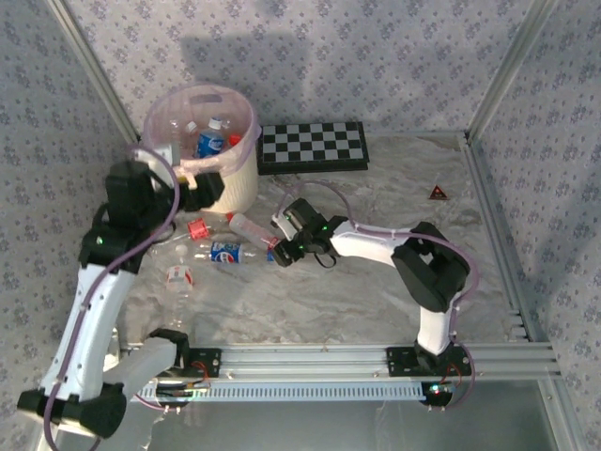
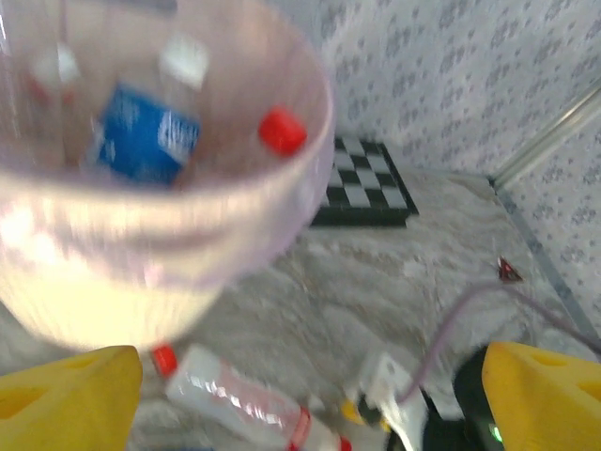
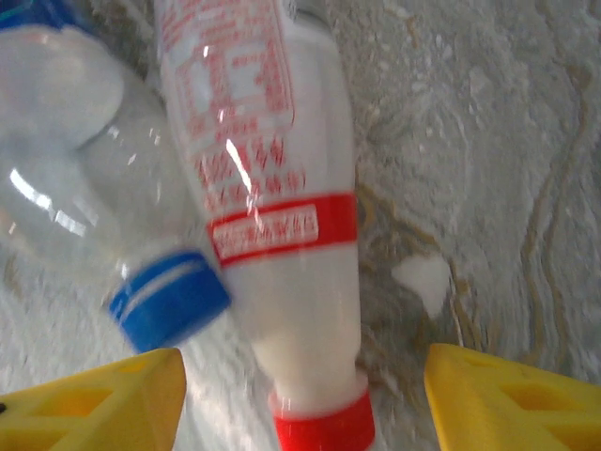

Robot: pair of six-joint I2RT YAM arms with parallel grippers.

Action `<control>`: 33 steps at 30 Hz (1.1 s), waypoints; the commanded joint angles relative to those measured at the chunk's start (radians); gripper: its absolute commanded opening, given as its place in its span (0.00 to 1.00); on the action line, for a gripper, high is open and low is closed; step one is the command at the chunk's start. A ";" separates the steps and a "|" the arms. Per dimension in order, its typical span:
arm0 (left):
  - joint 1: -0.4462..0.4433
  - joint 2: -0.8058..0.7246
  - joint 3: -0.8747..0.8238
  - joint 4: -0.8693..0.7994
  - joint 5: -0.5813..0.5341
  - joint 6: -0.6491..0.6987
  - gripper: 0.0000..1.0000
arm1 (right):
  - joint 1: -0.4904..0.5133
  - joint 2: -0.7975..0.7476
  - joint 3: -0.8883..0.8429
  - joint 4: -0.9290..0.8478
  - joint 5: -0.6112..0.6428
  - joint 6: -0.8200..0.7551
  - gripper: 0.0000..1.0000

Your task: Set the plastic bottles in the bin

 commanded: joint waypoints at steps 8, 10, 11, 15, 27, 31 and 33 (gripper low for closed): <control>-0.012 -0.184 -0.376 0.055 0.038 -0.217 0.92 | -0.006 0.170 0.154 0.004 -0.014 0.055 0.70; -0.012 -0.199 -0.437 0.077 0.029 -0.239 0.91 | -0.011 0.184 0.160 0.002 -0.014 0.062 0.69; -0.012 -0.202 -0.462 0.089 0.024 -0.246 0.91 | -0.015 0.187 0.160 0.002 -0.014 0.065 0.68; -0.012 -0.203 -0.537 0.171 0.040 -0.297 0.89 | -0.030 0.179 0.150 -0.004 -0.014 0.068 0.56; -0.036 -0.162 -0.437 0.196 0.048 -0.394 0.87 | -0.061 -0.053 0.004 -0.067 0.025 0.032 0.35; -0.071 -0.133 -0.458 0.343 0.121 -0.479 0.89 | -0.070 -0.207 -0.125 -0.066 0.037 0.049 0.34; -0.099 -0.112 -0.457 0.415 0.140 -0.516 0.93 | -0.070 -0.302 -0.208 -0.018 0.018 0.070 0.33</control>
